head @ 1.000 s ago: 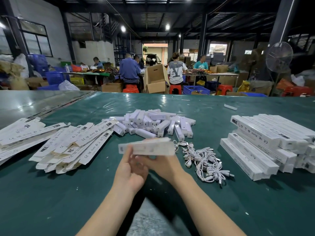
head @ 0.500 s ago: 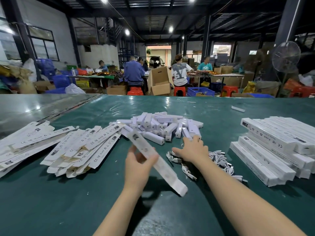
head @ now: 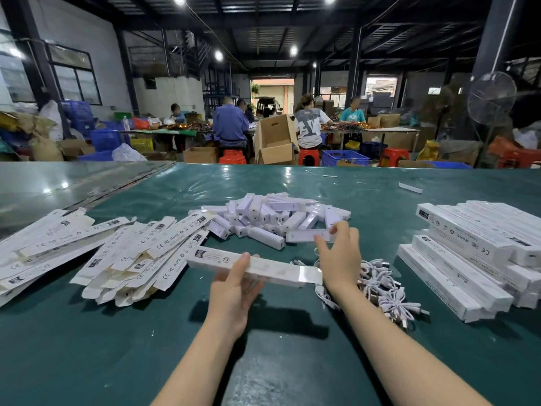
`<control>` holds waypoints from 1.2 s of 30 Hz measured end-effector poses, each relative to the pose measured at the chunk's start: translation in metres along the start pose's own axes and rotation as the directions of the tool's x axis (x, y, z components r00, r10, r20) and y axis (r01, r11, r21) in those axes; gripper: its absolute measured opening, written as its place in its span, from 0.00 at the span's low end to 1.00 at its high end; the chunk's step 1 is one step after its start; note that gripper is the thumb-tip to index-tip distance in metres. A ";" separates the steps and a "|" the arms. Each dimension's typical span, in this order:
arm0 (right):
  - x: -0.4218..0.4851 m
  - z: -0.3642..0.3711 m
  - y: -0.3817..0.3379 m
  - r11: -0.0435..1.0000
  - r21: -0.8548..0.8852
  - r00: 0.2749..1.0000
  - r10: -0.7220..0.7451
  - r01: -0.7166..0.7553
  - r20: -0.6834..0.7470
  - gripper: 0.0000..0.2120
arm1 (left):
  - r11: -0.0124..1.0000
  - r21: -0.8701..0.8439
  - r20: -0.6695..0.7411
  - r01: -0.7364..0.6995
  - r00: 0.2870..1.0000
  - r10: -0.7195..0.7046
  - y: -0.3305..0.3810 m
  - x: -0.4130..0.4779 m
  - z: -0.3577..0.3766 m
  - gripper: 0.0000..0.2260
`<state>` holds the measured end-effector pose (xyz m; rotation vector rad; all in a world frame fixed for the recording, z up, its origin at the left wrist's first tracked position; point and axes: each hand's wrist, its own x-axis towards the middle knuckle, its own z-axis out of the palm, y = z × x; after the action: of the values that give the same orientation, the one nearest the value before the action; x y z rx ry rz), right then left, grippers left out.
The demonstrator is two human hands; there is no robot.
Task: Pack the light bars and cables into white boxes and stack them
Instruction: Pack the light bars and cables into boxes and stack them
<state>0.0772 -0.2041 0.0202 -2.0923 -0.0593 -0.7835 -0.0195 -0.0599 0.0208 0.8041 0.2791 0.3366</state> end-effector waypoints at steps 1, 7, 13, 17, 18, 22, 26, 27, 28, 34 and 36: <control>-0.002 -0.001 -0.003 0.994 0.099 0.997 0.045 -0.039 -0.062 0.09 | 0.999 -0.038 -0.012 0.014 1.000 -0.015 0.001 0.001 -0.001 0.03; -0.016 -0.015 -0.010 0.319 0.805 0.834 0.428 -0.501 0.349 0.15 | 0.979 -0.197 -0.192 -0.053 0.981 0.014 0.013 0.002 -0.001 0.06; -0.020 -0.035 -0.008 -0.217 0.720 0.679 0.240 -0.660 0.694 0.04 | 0.922 -0.382 -0.201 -0.056 0.979 -0.024 0.022 0.006 -0.005 0.07; -0.024 -0.036 -0.011 -0.277 0.649 0.645 0.118 -0.709 0.755 0.11 | 0.920 -0.390 -0.196 -0.051 0.980 -0.028 0.023 0.006 -0.006 0.07; -0.025 -0.034 -0.013 -0.269 0.640 0.642 0.093 -0.720 0.761 0.12 | 0.923 -0.381 -0.199 -0.049 0.980 -0.030 0.022 0.005 -0.005 0.07; -0.028 -0.030 -0.018 -0.159 0.631 0.636 0.024 -0.759 0.771 0.14 | 0.944 -0.326 -0.230 -0.047 0.973 -0.031 0.020 0.004 -0.003 0.06; -0.026 -0.030 -0.019 -0.097 0.632 0.633 0.029 -0.769 0.774 0.09 | 0.968 -0.247 -0.256 -0.047 0.967 -0.019 0.019 0.005 -0.004 0.06; -0.025 -0.030 -0.018 -0.093 0.635 0.634 0.040 -0.767 0.772 0.07 | 0.975 -0.217 -0.257 -0.046 0.966 -0.011 0.019 0.005 -0.004 0.06; -0.024 -0.030 -0.017 -0.092 0.639 0.637 0.053 -0.764 0.769 0.06 | 0.981 -0.191 -0.254 -0.043 0.967 -0.008 0.019 0.005 -0.004 0.06; -0.023 -0.030 -0.012 -0.052 0.685 0.686 -0.019 -0.727 0.727 0.02 | 0.973 -0.229 -0.228 -0.015 0.973 -0.038 0.020 0.005 -0.003 0.08; -0.023 -0.030 -0.011 -0.012 0.694 0.693 -0.065 -0.720 0.718 0.05 | 0.965 -0.259 -0.223 -0.042 0.975 -0.017 0.022 0.006 -0.003 0.08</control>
<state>0.0401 -0.2141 0.0283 -0.7123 -0.2845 0.3631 -0.0195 -0.0415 0.0342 0.5061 0.4309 0.4673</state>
